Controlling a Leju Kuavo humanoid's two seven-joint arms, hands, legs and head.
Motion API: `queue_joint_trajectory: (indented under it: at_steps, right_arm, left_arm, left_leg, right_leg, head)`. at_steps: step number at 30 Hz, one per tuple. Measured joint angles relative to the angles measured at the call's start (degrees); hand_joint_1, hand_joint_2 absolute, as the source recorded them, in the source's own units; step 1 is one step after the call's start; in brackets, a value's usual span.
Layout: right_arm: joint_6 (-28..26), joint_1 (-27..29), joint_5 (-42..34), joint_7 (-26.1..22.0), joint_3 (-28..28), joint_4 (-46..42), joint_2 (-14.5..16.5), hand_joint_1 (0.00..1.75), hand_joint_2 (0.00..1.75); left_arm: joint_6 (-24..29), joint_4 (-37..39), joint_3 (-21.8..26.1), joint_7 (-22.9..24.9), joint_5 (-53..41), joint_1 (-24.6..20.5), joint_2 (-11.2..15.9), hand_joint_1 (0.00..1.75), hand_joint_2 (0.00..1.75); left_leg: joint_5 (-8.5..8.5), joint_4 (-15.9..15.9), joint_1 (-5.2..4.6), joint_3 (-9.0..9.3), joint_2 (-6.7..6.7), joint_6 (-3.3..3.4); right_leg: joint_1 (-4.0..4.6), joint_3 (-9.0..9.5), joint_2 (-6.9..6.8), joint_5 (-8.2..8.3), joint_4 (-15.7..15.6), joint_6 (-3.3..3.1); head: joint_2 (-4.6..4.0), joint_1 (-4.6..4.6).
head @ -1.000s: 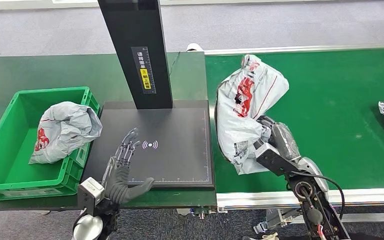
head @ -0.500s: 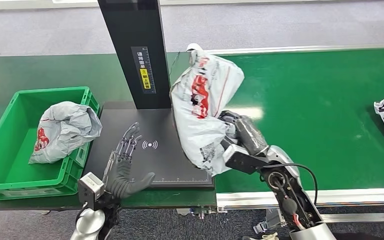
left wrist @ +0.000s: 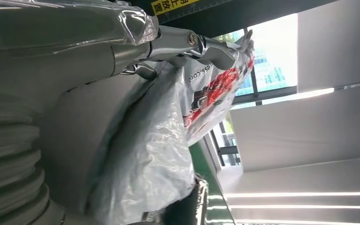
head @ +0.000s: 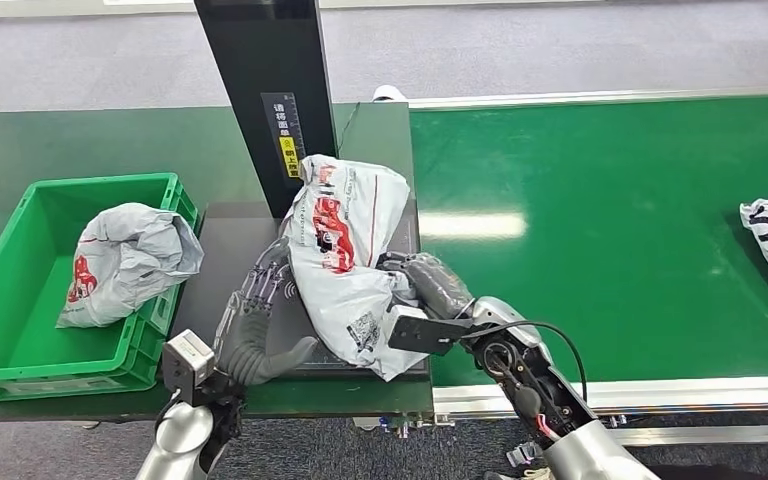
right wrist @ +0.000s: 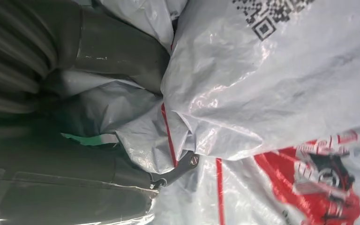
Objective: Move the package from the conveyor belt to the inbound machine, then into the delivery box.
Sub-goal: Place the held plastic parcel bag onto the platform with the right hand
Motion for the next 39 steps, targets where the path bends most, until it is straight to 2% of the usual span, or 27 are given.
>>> queue_joint_trajectory:
  at_steps: [8,22,25,32,39]
  right_arm:
    - [-0.1,-2.6,2.2,2.3,3.5,5.2,1.0,1.75,1.75]
    - [-0.5,-3.3,2.4,2.9,5.1,8.0,1.3,1.75,1.75]
    - [-0.9,-3.3,2.8,4.4,5.3,8.3,1.3,1.75,1.75]
    - [-2.9,-3.2,5.9,11.4,5.3,10.7,0.0,1.75,1.75]
    - [-1.4,-3.2,4.3,10.6,3.8,13.5,-0.6,1.66,1.75]
  left_arm:
    - [0.3,0.0,0.1,0.8,0.9,0.3,0.8,0.0,1.75]
    - [0.8,-0.7,0.3,0.9,0.9,0.6,1.3,0.0,1.75]
    - [1.3,-2.3,0.3,1.5,0.2,2.0,1.3,0.0,1.75]
    - [2.4,-7.1,0.6,2.6,-0.7,7.5,1.8,0.0,1.75]
    - [3.9,-8.1,1.9,1.7,-0.2,8.5,2.3,0.0,1.75]
  left_leg:
    - [0.01,0.0,-0.01,-0.01,-0.03,0.01]
    - [0.01,0.0,0.0,-0.02,-0.02,0.01]
    - [0.0,0.0,0.0,-0.02,-0.01,0.01]
    - [-0.02,0.0,-0.01,-0.04,-0.01,0.0]
    - [-0.01,0.0,0.0,0.1,-0.01,0.01]
  right_leg:
    - [-0.01,0.01,-0.01,0.0,0.0,0.0]
    - [-0.01,0.01,-0.01,0.0,0.0,0.0]
    - [-0.01,0.0,0.0,0.0,0.0,0.0]
    - [-0.01,-0.05,0.0,-0.01,0.0,0.0]
    - [-0.01,0.05,-0.01,-0.01,0.0,0.0]
  head:
    - [0.0,0.02]
    - [0.0,0.01]
    - [0.0,0.01]
    - [0.0,0.02]
    - [0.0,0.02]
